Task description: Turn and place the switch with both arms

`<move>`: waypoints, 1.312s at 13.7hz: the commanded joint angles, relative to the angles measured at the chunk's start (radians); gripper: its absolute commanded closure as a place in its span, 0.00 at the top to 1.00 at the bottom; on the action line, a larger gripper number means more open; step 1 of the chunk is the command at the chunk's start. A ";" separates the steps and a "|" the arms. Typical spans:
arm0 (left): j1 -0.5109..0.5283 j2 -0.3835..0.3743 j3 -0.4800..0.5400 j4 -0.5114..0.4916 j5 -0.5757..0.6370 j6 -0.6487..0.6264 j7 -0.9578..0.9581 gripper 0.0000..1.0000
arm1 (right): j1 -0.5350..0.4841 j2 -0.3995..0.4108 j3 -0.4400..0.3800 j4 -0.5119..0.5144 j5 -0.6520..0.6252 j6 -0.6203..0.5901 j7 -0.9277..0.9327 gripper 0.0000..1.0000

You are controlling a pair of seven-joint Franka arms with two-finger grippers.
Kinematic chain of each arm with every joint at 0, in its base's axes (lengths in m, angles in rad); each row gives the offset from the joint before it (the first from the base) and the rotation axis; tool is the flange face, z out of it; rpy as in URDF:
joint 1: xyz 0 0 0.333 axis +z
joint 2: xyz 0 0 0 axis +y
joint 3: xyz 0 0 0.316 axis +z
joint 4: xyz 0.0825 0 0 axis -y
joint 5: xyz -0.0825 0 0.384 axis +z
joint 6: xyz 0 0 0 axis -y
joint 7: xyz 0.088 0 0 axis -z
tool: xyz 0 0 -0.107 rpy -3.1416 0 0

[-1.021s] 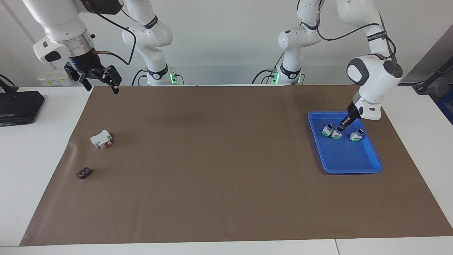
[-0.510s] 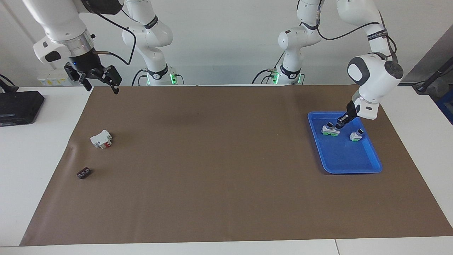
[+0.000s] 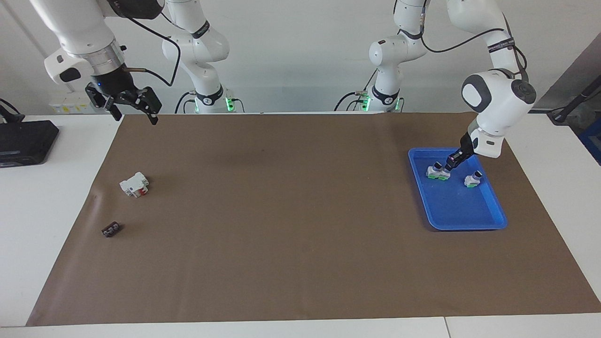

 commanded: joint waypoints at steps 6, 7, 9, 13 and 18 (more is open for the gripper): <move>-0.101 0.100 0.005 0.341 0.017 -0.243 0.007 0.66 | -0.004 0.002 0.001 0.013 0.016 -0.023 0.007 1.00; -0.133 0.111 0.005 0.392 0.021 -0.265 0.008 0.68 | -0.003 0.002 0.001 0.013 0.016 -0.023 0.007 1.00; -0.179 0.111 0.005 0.443 0.028 -0.279 0.011 0.81 | -0.003 0.002 0.001 0.013 0.016 -0.023 0.007 1.00; -0.232 0.091 -0.007 0.582 0.031 -0.409 0.095 0.90 | -0.003 0.002 0.001 0.013 0.016 -0.023 0.007 1.00; -0.256 0.088 -0.024 0.739 0.089 -0.622 0.160 0.93 | -0.003 0.002 0.001 0.013 0.016 -0.023 0.007 1.00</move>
